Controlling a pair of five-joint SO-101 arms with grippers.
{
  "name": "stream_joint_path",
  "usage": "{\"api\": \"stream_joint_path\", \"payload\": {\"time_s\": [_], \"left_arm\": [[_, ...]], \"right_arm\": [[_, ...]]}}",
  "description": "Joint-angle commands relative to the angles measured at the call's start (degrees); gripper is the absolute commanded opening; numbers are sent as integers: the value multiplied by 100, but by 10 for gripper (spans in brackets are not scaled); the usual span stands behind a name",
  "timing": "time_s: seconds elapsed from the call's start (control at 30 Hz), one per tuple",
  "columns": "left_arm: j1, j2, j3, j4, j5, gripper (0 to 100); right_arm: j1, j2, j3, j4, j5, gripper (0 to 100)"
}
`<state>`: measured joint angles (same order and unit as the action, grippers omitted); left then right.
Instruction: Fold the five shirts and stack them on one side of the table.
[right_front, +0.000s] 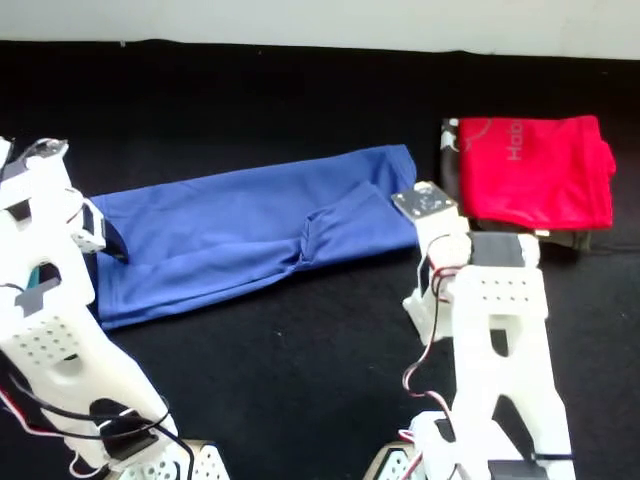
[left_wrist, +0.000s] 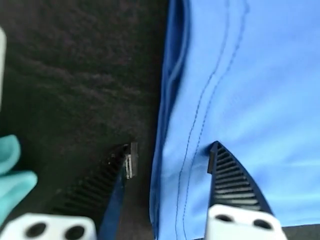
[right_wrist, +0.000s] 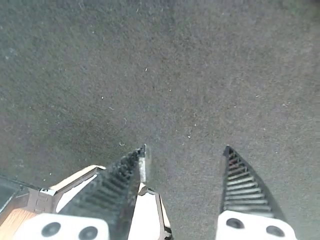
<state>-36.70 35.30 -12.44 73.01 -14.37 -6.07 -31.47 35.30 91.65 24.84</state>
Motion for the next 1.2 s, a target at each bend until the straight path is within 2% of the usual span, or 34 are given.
{"api": "stream_joint_path", "payload": {"time_s": [0.0, 0.17, 0.23, 0.33, 0.4, 0.57, 0.87, 1.0, 1.17], "left_arm": [[119, 268, -224, 79, 26, 234], [479, 303, -242, 510, 26, 220], [646, 330, -242, 642, 18, 159], [734, 400, -242, 677, 26, 11], [716, 418, -242, 677, 18, 21], [444, 382, -312, 677, -62, 9], [-523, 444, -2149, 1881, -835, 9], [-365, 426, -2624, 2365, -923, 9], [180, 374, -2844, 2796, -870, 9]], "right_arm": [[66, -207, 4, -40, 44, 224], [66, -207, 13, -48, 26, 223], [66, -259, 13, -57, 26, 186], [66, -268, 13, -57, 26, 63], [66, -268, 13, -13, 26, 7], [233, -268, 286, -127, 18, 9], [971, -277, 1982, -1684, 26, 9], [1042, -277, 2387, -2220, 18, 9], [1182, -277, 2800, -2932, 18, 9]]}}
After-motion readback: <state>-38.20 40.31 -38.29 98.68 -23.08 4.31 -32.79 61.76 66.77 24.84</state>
